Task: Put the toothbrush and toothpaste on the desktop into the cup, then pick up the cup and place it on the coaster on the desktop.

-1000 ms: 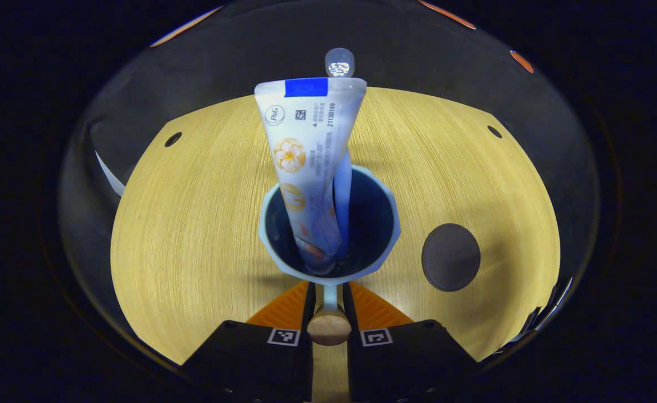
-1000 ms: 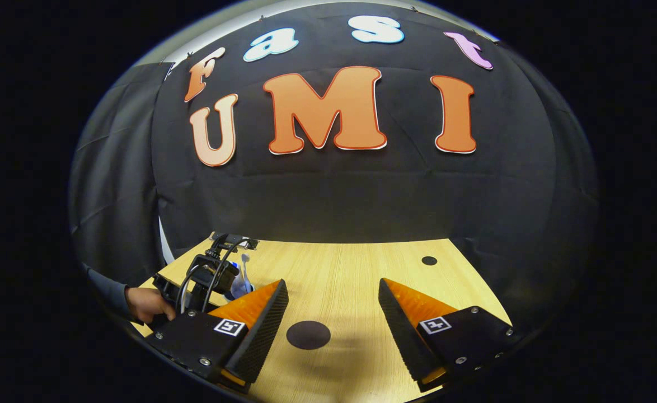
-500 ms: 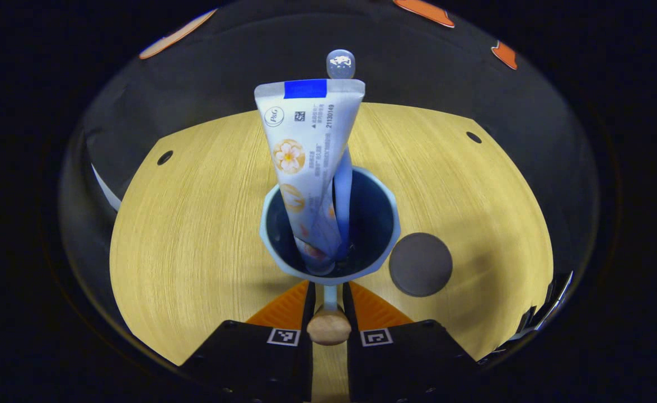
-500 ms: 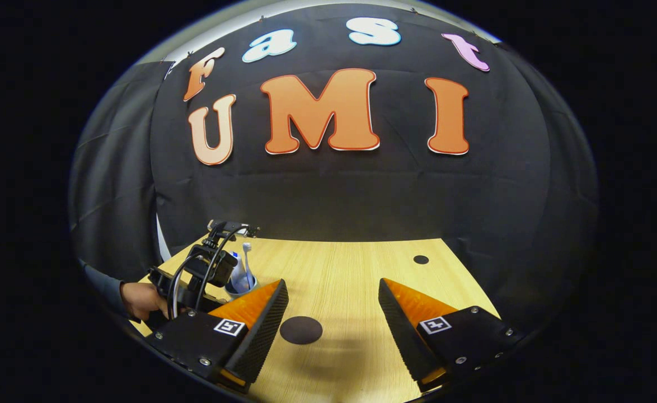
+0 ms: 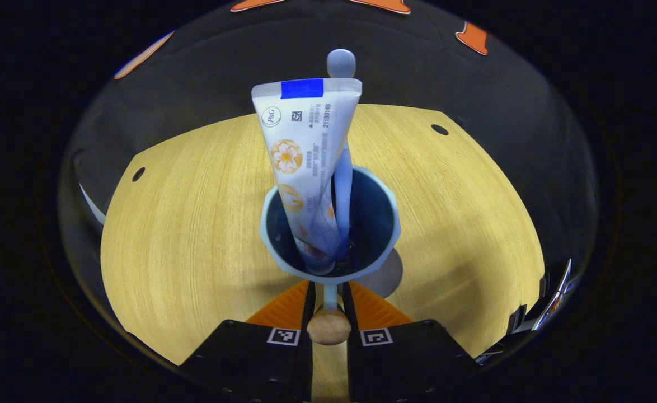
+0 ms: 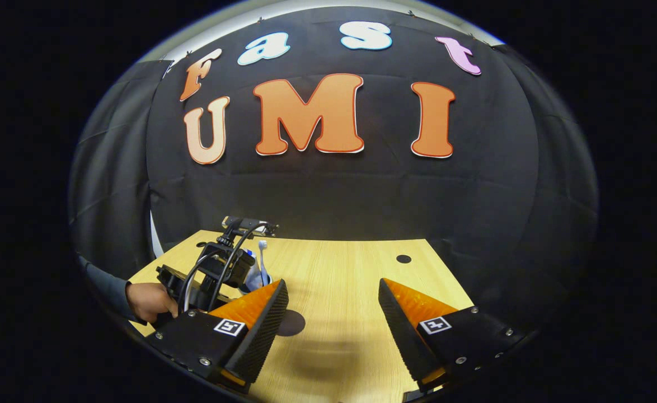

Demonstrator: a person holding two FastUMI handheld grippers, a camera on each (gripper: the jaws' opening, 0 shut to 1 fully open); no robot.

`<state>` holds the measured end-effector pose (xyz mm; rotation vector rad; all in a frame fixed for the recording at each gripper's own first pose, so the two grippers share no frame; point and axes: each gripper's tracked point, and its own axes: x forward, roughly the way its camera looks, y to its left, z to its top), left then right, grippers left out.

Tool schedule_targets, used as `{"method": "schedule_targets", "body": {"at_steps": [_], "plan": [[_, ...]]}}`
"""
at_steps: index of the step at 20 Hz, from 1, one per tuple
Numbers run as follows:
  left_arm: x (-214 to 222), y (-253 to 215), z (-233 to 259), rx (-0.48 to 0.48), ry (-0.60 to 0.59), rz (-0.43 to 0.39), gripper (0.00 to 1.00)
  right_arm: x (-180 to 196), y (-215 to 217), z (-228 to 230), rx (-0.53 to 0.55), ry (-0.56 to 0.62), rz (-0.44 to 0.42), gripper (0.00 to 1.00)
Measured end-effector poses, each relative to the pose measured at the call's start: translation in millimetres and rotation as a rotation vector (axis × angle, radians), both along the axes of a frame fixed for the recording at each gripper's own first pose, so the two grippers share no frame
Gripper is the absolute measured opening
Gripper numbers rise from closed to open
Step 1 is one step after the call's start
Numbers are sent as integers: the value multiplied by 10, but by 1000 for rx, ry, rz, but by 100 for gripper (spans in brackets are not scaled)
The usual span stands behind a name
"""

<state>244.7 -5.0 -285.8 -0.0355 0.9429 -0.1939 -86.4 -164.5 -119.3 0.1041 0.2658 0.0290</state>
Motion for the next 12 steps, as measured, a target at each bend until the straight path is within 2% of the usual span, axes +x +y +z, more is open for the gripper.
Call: {"method": "schedule_targets", "body": {"at_steps": [9,12], "plan": [[-64,76,31,24,26,-39,25,-134,-178,-180,1,46,-16,98],[-27,87,25,41,0,-44,24,-128,-189,-209,7,54,-14,98]]}}
